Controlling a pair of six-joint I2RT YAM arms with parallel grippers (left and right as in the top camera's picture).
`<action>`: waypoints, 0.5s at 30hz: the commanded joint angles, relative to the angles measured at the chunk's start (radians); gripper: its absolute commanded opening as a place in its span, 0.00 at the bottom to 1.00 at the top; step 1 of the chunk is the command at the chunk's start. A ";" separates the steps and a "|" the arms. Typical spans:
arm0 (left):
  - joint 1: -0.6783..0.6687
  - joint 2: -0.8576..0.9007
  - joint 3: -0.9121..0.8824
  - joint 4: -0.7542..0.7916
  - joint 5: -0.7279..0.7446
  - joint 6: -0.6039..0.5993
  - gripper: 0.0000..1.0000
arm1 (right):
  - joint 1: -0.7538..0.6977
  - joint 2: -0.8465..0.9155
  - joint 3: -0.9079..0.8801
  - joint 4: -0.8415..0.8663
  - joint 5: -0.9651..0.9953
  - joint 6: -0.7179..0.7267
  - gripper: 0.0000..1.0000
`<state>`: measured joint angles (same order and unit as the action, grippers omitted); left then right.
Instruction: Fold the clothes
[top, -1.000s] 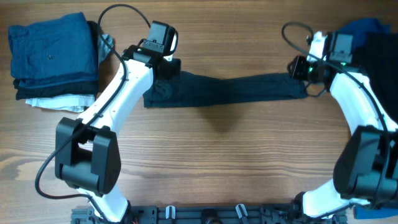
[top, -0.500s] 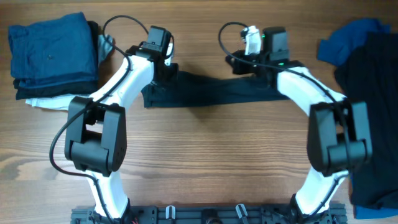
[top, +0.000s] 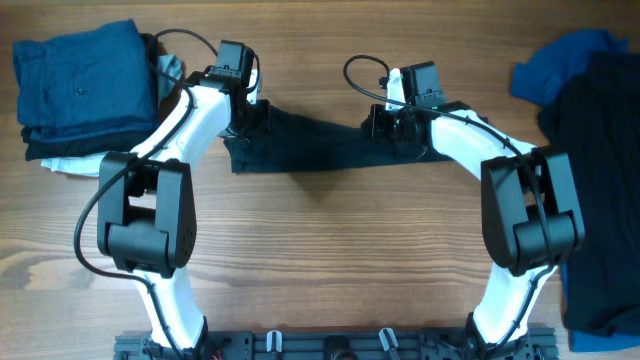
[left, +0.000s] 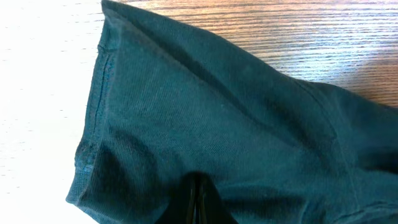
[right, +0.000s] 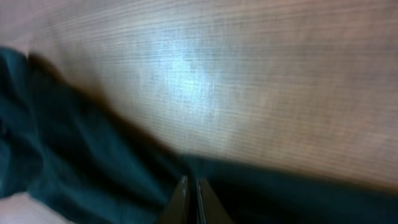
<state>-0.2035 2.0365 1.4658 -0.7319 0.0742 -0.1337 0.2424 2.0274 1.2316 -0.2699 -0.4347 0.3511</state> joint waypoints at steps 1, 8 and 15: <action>0.004 0.016 0.011 0.002 0.015 -0.010 0.04 | 0.001 0.003 0.005 -0.108 -0.122 0.042 0.04; 0.004 0.016 0.011 0.003 0.014 -0.009 0.04 | 0.002 0.003 0.005 -0.369 -0.106 0.014 0.04; 0.004 0.015 0.011 0.004 0.011 -0.009 0.04 | -0.008 -0.052 0.083 -0.451 -0.170 -0.103 0.04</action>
<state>-0.2035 2.0384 1.4658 -0.7288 0.0772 -0.1337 0.2409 2.0274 1.2388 -0.6849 -0.5327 0.3435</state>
